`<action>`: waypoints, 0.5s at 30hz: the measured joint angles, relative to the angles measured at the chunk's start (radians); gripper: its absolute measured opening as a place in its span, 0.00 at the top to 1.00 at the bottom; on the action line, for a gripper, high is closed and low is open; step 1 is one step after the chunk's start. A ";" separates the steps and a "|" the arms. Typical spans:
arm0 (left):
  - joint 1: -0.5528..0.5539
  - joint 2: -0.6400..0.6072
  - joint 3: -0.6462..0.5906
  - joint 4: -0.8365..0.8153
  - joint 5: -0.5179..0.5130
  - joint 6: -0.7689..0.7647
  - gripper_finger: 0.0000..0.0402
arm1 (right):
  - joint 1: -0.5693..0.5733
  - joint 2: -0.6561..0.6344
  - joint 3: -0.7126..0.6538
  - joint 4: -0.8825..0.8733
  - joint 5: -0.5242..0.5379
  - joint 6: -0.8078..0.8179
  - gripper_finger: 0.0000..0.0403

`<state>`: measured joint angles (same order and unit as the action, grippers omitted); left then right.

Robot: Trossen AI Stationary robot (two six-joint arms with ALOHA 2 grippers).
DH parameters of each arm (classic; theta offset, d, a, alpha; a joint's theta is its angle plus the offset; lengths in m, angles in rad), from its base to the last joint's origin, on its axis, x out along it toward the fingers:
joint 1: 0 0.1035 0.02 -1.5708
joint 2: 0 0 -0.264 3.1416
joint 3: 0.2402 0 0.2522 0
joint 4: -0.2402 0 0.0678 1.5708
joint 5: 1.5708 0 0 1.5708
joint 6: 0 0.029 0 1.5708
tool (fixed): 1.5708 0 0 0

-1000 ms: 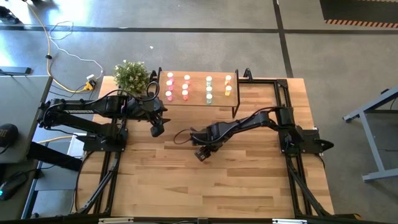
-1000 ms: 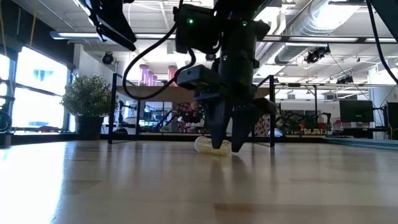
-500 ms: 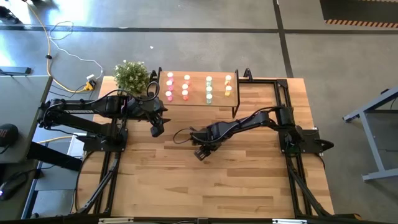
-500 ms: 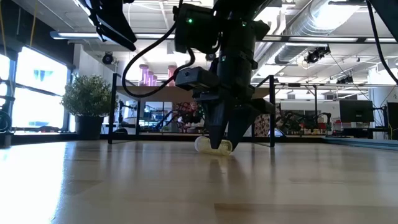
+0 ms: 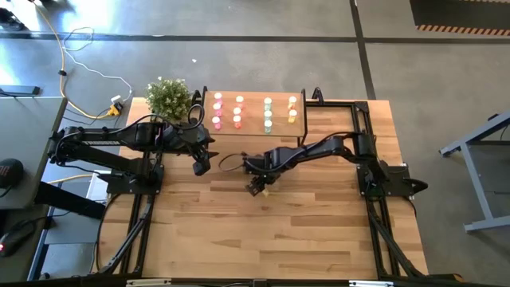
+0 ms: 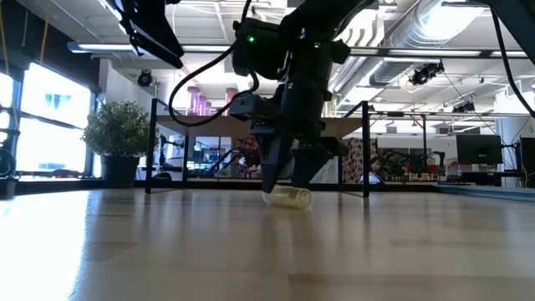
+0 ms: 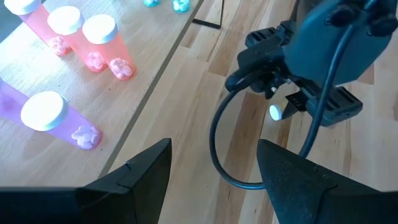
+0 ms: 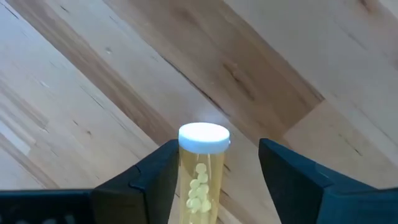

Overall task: Pick and place medicine bottles onto shelf by color
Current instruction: Put the yellow pill bottle on the shelf aligned with the other yellow pill bottles

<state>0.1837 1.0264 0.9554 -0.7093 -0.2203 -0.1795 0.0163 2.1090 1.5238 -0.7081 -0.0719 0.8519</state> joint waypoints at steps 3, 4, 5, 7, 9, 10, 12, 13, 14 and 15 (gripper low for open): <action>0.000 0.000 0.000 0.000 0.000 0.000 0.43 | -0.005 0.000 0.000 0.001 -0.002 -0.007 0.47; 0.000 0.000 0.000 0.000 0.000 0.000 0.43 | -0.005 0.000 0.000 0.001 -0.002 -0.007 0.47; 0.000 0.000 0.000 0.000 0.000 0.000 0.43 | -0.005 0.000 0.000 0.005 -0.003 -0.007 0.47; 0.000 0.000 0.000 0.000 0.000 0.000 0.43 | -0.005 0.000 0.000 0.023 -0.004 -0.007 0.47; 0.000 0.000 0.000 0.000 0.000 0.000 0.43 | -0.005 0.000 0.000 0.045 -0.004 -0.008 0.47; 0.000 0.000 0.000 0.000 0.000 0.000 0.43 | -0.004 0.000 0.000 0.051 -0.004 -0.008 0.47; 0.000 0.000 0.000 0.000 0.000 0.000 0.43 | -0.004 0.000 0.000 0.051 -0.004 -0.008 0.47; 0.000 0.000 0.000 0.000 0.000 0.000 0.43 | -0.005 0.000 0.000 0.049 -0.005 -0.008 0.47; 0.000 0.000 0.000 0.000 -0.001 0.003 0.43 | -0.005 0.000 0.000 0.041 -0.008 -0.008 0.47; 0.000 0.000 0.000 0.000 -0.001 0.009 0.43 | -0.004 0.000 0.000 0.034 -0.008 -0.008 0.47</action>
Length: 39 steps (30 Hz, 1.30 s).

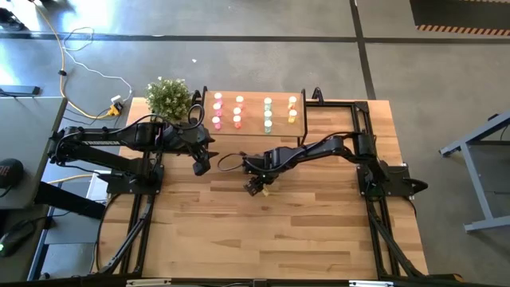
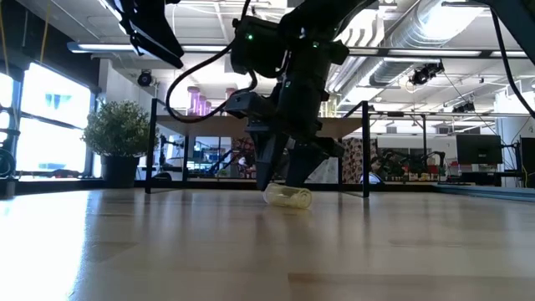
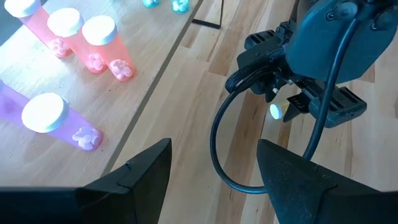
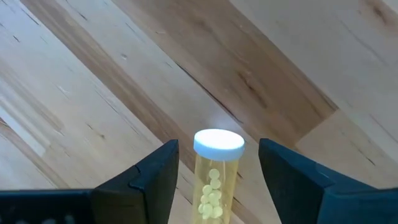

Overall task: Pick and place medicine bottles onto shelf by color
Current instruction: Put the yellow pill bottle on the shelf aligned with the other yellow pill bottles

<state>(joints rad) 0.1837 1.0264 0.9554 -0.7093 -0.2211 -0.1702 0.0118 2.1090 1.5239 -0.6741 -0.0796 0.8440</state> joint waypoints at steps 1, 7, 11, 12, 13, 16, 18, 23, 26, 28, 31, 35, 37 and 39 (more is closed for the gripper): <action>0.000 0.000 0.000 0.000 0.000 0.006 0.43 | 0.000 0.000 0.000 -0.002 0.000 0.000 0.47; 0.000 0.000 0.000 0.000 0.000 0.007 0.43 | -0.001 0.010 -0.001 -0.005 0.000 0.001 0.49; 0.000 0.000 0.000 0.001 -0.001 0.008 0.43 | -0.001 0.020 0.001 0.001 -0.010 0.011 0.53; 0.000 0.000 0.000 0.002 -0.001 0.008 0.43 | -0.001 0.020 0.001 0.002 -0.010 0.012 0.54; 0.000 0.000 0.000 0.002 -0.001 0.007 0.43 | -0.001 0.020 0.001 0.001 -0.009 0.014 0.56; 0.000 0.000 0.000 0.002 -0.001 0.007 0.43 | -0.002 0.021 0.000 0.002 -0.014 0.018 0.61; 0.000 0.000 0.000 0.002 -0.002 0.007 0.43 | -0.002 0.021 0.000 0.002 -0.023 0.019 0.66; 0.000 0.000 0.000 0.002 -0.002 0.007 0.43 | -0.001 0.018 0.000 0.007 -0.032 0.012 0.74; 0.000 0.000 0.000 0.002 -0.002 0.007 0.43 | 0.001 0.015 0.009 -0.001 -0.034 -0.001 0.75; 0.000 0.000 0.000 0.002 -0.001 0.007 0.43 | 0.003 0.013 0.028 -0.001 -0.034 -0.017 0.75; 0.000 0.000 0.000 0.002 0.000 0.007 0.43 | 0.004 0.011 0.060 -0.025 -0.034 -0.039 0.74; 0.000 0.000 0.000 0.002 -0.001 0.007 0.43 | 0.004 0.011 0.116 -0.084 -0.029 -0.062 0.74; 0.000 0.000 0.000 0.002 -0.007 0.007 0.43 | 0.007 0.011 0.147 -0.131 -0.012 -0.074 0.74; 0.000 0.000 0.000 0.002 -0.011 0.007 0.43 | 0.010 0.011 0.181 -0.197 0.022 -0.094 0.74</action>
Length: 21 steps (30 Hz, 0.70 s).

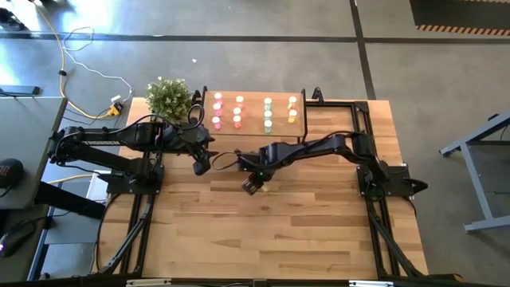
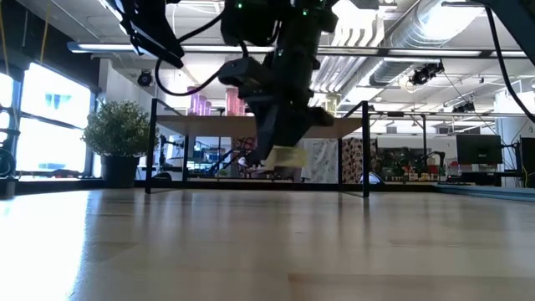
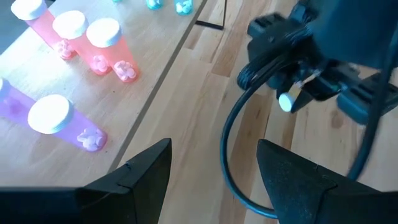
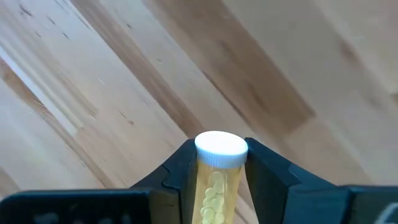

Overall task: Pick and place medicine bottles onto shelf by color
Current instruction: Put the yellow pill bottle on the shelf aligned with the other yellow pill bottles

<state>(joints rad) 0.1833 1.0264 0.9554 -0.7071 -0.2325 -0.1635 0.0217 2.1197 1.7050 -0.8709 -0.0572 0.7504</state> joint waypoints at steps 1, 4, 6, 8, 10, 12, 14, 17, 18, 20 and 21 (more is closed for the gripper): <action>0.000 0.000 0.000 0.000 -0.003 0.000 0.43 | 0.001 0.000 0.018 -0.034 0.015 -0.008 0.74; 0.000 -0.011 0.000 0.001 -0.017 0.001 0.43 | 0.001 0.000 0.070 -0.137 0.056 -0.020 0.74; 0.000 -0.019 0.000 0.007 -0.023 0.002 0.43 | 0.001 0.000 0.107 -0.193 0.083 -0.033 0.74; 0.000 -0.028 0.000 0.006 -0.035 0.002 0.43 | 0.001 0.000 0.142 -0.245 0.111 -0.044 0.74; 0.000 -0.038 0.000 0.008 -0.048 0.003 0.43 | 0.001 0.000 0.175 -0.289 0.140 -0.057 0.74; 0.000 -0.047 0.000 0.008 -0.049 0.002 0.43 | 0.001 0.000 0.210 -0.328 0.173 -0.073 0.74; 0.000 -0.055 0.000 0.009 -0.051 0.003 0.43 | 0.001 0.000 0.242 -0.369 0.204 -0.084 0.74; 0.000 -0.061 0.000 0.009 -0.052 0.003 0.43 | 0.000 -0.001 0.287 -0.427 0.249 -0.104 0.74; 0.000 -0.062 0.000 0.009 -0.052 0.003 0.43 | 0.000 -0.003 0.299 -0.448 0.265 -0.110 0.74; 0.000 -0.063 0.000 0.009 -0.052 0.003 0.43 | -0.001 -0.017 0.310 -0.481 0.295 -0.127 0.74; 0.000 -0.062 0.000 0.009 -0.052 0.003 0.43 | -0.002 -0.029 0.310 -0.495 0.308 -0.130 0.74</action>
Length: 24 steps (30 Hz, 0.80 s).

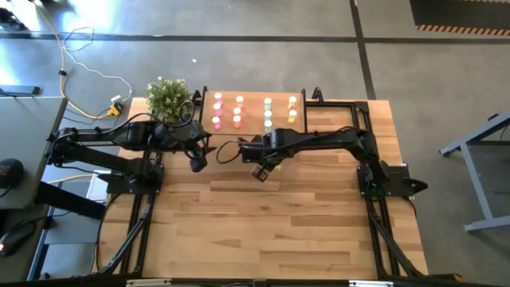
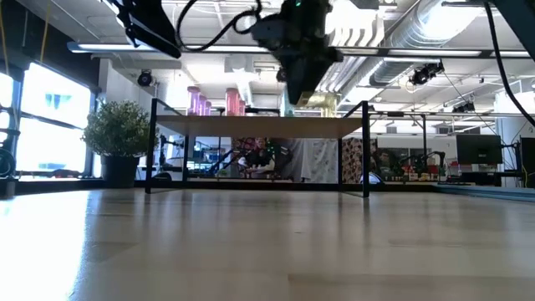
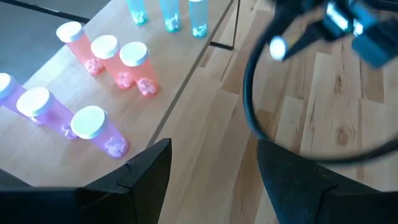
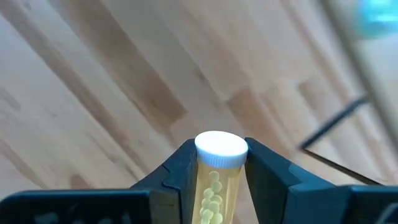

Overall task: Pick and place medicine bottles onto shelf by color
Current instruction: Put the yellow pill bottle on the shelf aligned with the other yellow pill bottles

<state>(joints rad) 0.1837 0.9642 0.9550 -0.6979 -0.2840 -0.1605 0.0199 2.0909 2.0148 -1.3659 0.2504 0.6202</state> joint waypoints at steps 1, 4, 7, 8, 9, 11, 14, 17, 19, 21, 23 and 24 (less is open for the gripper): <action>0.000 0.000 0.000 0.000 0.000 0.005 0.43 | 0.000 -0.014 0.000 -0.017 0.015 0.000 0.74; 0.000 0.000 0.000 0.000 0.000 0.019 0.43 | 0.000 -0.061 0.000 -0.082 0.083 0.009 0.74; 0.000 0.000 0.000 0.000 0.000 0.025 0.43 | 0.000 -0.116 0.000 -0.150 0.168 0.044 0.74; 0.000 0.000 0.000 0.001 0.000 0.025 0.43 | 0.000 -0.138 0.000 -0.171 0.198 0.060 0.74; 0.000 0.000 0.000 0.001 0.000 0.025 0.43 | 0.000 -0.159 0.000 -0.189 0.230 0.078 0.74; 0.000 0.000 0.000 0.006 0.000 0.024 0.43 | 0.002 -0.202 0.000 -0.210 0.287 0.110 0.74; 0.000 0.000 0.000 0.016 0.000 0.024 0.43 | 0.009 -0.270 0.000 -0.206 0.359 0.123 0.74; 0.000 0.000 0.000 0.021 -0.004 0.024 0.43 | 0.010 -0.336 -0.017 -0.198 0.411 0.141 0.74; 0.000 0.000 0.000 0.027 -0.014 0.023 0.43 | 0.009 -0.391 -0.079 -0.196 0.434 0.166 0.74; 0.000 0.000 0.000 0.028 -0.021 0.023 0.43 | 0.009 -0.460 -0.178 -0.193 0.454 0.227 0.74; 0.000 0.000 0.000 0.039 -0.023 0.023 0.43 | 0.010 -0.538 -0.292 -0.160 0.477 0.292 0.74; 0.000 0.000 0.000 0.045 -0.025 0.024 0.43 | 0.013 -0.580 -0.351 -0.126 0.483 0.318 0.74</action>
<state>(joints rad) 0.1837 0.9646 0.9554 -0.6530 -0.3088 -0.1360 0.0326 1.5105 1.6634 -1.4921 0.7337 0.9382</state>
